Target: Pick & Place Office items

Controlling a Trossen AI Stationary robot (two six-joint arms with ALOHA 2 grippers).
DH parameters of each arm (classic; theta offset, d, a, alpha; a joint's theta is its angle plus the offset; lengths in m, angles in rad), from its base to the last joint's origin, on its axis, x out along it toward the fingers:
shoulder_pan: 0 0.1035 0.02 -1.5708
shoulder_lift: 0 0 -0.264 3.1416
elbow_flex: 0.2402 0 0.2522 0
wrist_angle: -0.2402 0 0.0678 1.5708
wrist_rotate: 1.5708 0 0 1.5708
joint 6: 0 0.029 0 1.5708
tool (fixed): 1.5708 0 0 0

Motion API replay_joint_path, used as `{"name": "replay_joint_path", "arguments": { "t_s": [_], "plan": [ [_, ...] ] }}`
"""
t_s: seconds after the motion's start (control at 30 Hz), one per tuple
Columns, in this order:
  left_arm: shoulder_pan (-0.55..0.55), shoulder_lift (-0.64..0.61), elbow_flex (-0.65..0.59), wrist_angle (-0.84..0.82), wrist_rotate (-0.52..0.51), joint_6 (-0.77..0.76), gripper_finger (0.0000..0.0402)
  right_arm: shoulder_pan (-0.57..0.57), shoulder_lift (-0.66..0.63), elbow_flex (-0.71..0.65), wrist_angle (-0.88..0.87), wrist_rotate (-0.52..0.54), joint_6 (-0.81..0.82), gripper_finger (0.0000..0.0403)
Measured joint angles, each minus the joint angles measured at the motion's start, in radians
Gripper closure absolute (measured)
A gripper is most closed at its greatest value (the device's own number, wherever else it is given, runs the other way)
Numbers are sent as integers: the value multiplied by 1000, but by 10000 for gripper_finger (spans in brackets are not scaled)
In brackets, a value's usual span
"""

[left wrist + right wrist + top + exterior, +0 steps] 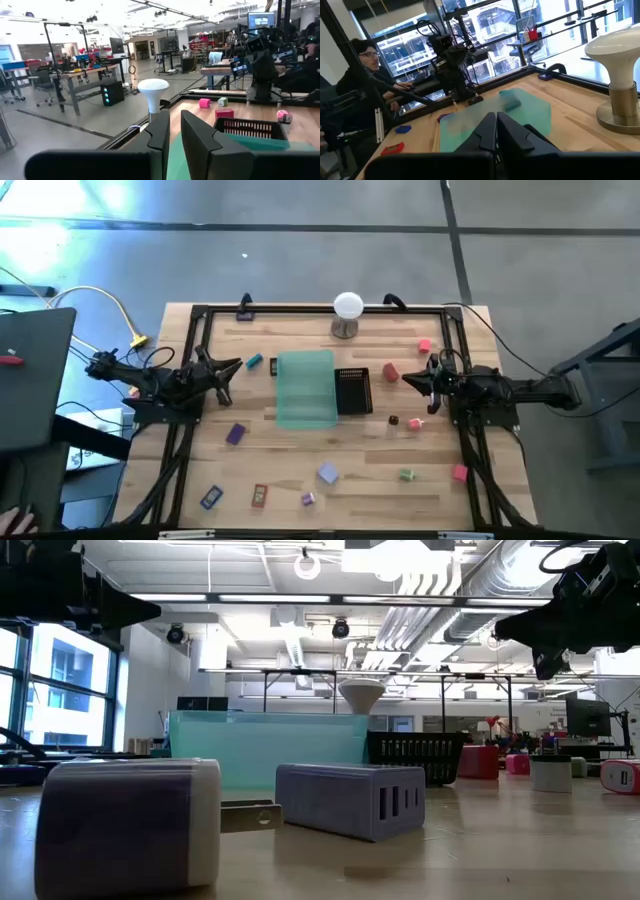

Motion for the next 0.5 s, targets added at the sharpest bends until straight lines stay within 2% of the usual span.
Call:
{"name": "replay_joint_path", "arguments": {
  "t_s": [0.23,0.5],
  "plan": [
    [0,0,0,0,0,-89,363,0,0,0,-1,2,0,401],
    [0,0,0,0,0,-92,363,0,0,0,-2,2,0,401]
  ]
}}
